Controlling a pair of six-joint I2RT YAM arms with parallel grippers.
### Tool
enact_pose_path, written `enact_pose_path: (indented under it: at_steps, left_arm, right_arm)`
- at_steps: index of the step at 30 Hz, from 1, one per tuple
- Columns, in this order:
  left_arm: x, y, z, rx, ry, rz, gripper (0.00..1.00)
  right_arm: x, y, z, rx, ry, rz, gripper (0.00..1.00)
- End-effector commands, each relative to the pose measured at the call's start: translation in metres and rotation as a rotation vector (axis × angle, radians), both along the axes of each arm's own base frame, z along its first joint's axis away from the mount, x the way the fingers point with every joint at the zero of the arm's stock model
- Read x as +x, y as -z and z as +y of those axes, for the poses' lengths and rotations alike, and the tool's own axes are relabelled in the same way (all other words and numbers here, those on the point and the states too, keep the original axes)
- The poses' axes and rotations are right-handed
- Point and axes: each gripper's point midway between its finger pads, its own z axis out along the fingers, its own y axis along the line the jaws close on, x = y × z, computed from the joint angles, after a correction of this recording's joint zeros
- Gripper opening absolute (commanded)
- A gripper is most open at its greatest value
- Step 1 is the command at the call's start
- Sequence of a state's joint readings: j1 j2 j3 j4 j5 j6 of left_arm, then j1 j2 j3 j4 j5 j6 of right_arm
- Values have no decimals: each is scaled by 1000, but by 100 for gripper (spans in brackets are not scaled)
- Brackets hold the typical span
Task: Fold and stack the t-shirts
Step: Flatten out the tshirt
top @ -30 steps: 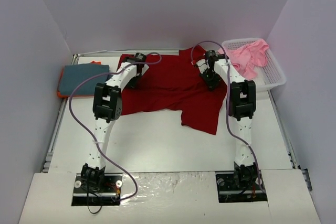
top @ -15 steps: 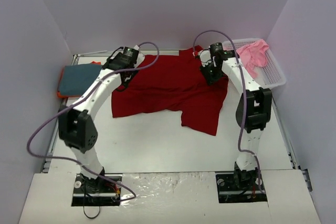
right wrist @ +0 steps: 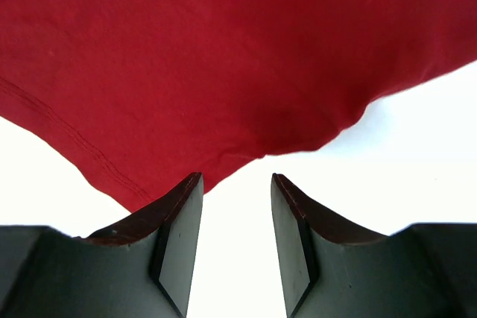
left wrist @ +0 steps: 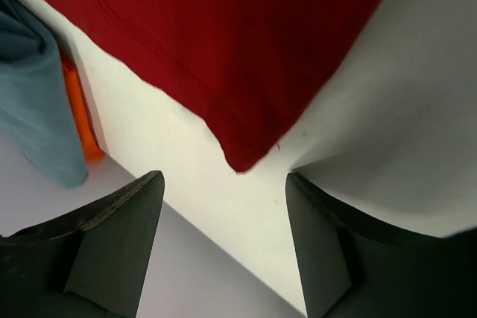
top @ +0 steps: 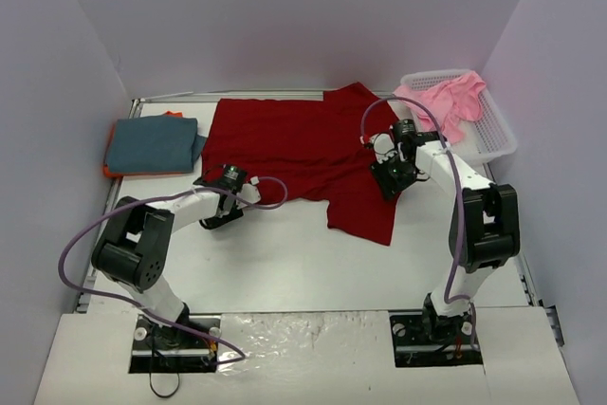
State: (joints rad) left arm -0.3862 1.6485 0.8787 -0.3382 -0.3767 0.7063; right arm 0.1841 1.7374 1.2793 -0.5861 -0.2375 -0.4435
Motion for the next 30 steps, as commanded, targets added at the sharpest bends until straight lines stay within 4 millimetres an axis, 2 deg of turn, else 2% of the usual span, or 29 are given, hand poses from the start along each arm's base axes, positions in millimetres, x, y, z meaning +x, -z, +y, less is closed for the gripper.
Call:
enact_pose_path:
  at_steps: [1, 4, 14, 16, 18, 20, 21, 22, 24, 28, 30]
  left_arm:
    - [40, -23, -23, -70, 81, -148, 65]
    - [40, -17, -24, -72, 83, -139, 65]
    - [24, 4, -28, -91, 92, -79, 62]
    - [19, 10, -26, -86, 92, -60, 55]
    - [15, 14, -23, -79, 82, -54, 35]
    - [11, 14, -21, -75, 82, -47, 24]
    - [6, 16, -19, -72, 80, -34, 13]
    - [4, 16, -19, -73, 78, -29, 9]
    - [0, 14, -17, -73, 77, -26, 3]
    - [-8, 16, -14, -69, 74, -14, 2]
    - [-11, 14, -14, -90, 63, -5, 2]
  right_arm:
    - [6, -3, -4, 51, 36, -25, 37]
    - [9, 3, -15, 48, 70, -9, 37]
    - [16, 2, -27, 18, 108, -17, 36]
    - [16, 3, -28, 17, 110, -16, 36]
    - [16, 6, -29, 9, 115, -7, 36]
    - [15, 7, -30, 5, 118, -3, 36]
    - [14, 8, -30, 2, 117, -2, 36]
    - [15, 8, -30, 3, 117, -3, 36]
    - [15, 6, -31, 3, 119, -6, 36]
    - [17, 2, -30, 4, 119, -18, 34]
    - [16, -4, -29, 4, 113, -31, 29]
